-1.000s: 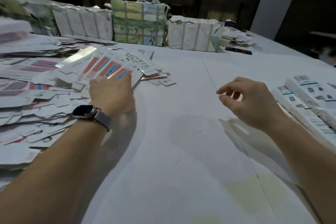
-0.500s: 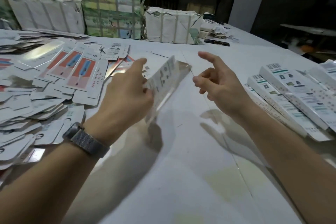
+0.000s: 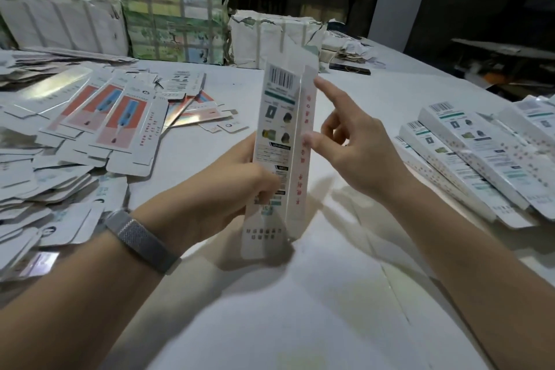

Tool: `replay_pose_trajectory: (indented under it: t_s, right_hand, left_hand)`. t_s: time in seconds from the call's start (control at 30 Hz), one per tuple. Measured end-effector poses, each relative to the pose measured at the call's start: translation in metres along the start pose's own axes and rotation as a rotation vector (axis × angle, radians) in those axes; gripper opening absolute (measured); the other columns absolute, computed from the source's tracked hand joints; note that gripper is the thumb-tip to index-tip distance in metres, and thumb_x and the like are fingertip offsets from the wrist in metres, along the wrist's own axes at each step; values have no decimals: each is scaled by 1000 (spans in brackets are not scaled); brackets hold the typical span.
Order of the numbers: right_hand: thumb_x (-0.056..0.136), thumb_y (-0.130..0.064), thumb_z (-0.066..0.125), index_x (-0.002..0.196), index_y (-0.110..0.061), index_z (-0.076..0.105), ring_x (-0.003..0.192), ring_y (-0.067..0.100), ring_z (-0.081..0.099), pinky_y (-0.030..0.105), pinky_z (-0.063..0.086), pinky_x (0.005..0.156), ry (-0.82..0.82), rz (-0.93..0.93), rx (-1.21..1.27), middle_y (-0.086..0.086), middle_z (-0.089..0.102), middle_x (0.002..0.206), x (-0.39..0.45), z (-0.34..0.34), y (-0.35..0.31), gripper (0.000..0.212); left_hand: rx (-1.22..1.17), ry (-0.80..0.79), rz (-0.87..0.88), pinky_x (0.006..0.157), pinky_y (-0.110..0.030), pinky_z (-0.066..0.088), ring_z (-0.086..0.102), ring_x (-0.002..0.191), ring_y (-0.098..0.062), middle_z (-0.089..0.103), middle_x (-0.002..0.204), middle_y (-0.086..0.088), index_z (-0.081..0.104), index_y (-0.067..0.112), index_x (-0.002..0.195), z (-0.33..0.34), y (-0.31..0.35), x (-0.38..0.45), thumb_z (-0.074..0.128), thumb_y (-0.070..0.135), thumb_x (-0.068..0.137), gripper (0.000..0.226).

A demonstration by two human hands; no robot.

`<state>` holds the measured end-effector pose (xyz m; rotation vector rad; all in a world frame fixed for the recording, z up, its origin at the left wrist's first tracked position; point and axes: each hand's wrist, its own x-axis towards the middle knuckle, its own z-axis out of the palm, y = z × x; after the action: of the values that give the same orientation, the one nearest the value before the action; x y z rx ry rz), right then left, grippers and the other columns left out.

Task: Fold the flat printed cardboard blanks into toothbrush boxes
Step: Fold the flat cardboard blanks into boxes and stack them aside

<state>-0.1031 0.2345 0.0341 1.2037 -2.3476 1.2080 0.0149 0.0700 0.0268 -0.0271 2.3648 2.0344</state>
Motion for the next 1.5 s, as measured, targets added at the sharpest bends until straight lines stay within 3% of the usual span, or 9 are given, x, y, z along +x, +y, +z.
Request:
replay_pose_trajectory:
  t_s: [0.13, 0.27, 0.43, 0.57, 0.7, 0.9, 1.0, 1.13, 1.5]
  right_hand:
    - [89, -20, 69, 153, -38, 29, 69, 17, 57, 31, 52, 71, -115, -58, 40, -2, 59, 80, -3, 0, -7, 78]
    - [90, -14, 70, 154, -34, 27, 71, 24, 60, 39, 55, 74, -177, -24, 180, 2, 59, 75, -4, 2, -10, 80]
    - [91, -10, 69, 151, -29, 37, 60, 15, 59, 23, 55, 62, -182, 29, 361, 13, 56, 66, -3, 0, -8, 71]
    - [91, -19, 70, 135, -25, 60, 49, 17, 44, 27, 43, 51, -6, 9, 279, 20, 54, 59, 0, 0, -8, 46]
    - [92, -20, 70, 121, -19, 70, 57, 34, 45, 42, 44, 54, 99, -14, 174, 23, 58, 66, 2, -8, -7, 28]
    - [98, -16, 58, 133, -28, 56, 54, 12, 42, 23, 38, 48, 17, 13, 557, -2, 51, 61, 1, -9, -13, 37]
    - [97, -12, 61, 135, -22, 56, 56, 24, 42, 28, 41, 50, 7, -17, 420, 28, 55, 70, -1, -6, -16, 40]
    - [90, -16, 71, 125, -20, 63, 58, 43, 43, 43, 42, 51, 112, -45, 292, 37, 57, 72, -1, -5, -17, 36]
    - [91, -11, 70, 89, -9, 65, 47, 9, 38, 22, 35, 50, 13, -47, 303, -2, 49, 52, 4, -20, -8, 6]
  left_hand:
    - [-193, -122, 83, 61, -22, 58, 71, 95, -14, 70, 103, 6, 49, 54, 116, 2, -2, -6, 41, -17, 68, 86]
    - [-87, 12, 252, 53, -10, 50, 69, 64, -7, 64, 103, -13, 46, 16, 124, 8, 5, 8, 58, -9, 81, 52]
    - [-198, -32, 51, 69, -27, 60, 73, 94, -26, 74, 109, -11, 65, 39, 118, 14, 12, -5, 30, 55, 97, 44]
    - [-618, -74, -2, 105, -41, 43, 48, 131, -42, 50, 141, -29, 42, 3, 146, -5, 4, -19, 29, 19, 108, 42]
    - [-562, -138, 10, 81, -51, 59, 68, 105, -44, 63, 125, -26, 48, 32, 137, 8, 11, -10, 48, 37, 96, 42]
    - [-390, -143, 66, 80, -47, 60, 70, 97, -40, 66, 118, -24, 50, 26, 138, 11, 2, -8, 41, 57, 94, 54]
    - [-338, -145, 67, 83, -47, 60, 71, 95, -35, 68, 116, -18, 57, 26, 133, 13, -2, -9, 24, 70, 94, 68]
    - [-318, -136, 74, 83, -50, 60, 72, 94, -34, 68, 115, -19, 54, 30, 135, 13, -2, -9, 26, 67, 94, 62]
    - [-578, -206, 102, 90, -61, 54, 58, 117, -47, 54, 130, -31, 53, 35, 136, 24, 0, -13, 43, 40, 91, 46]
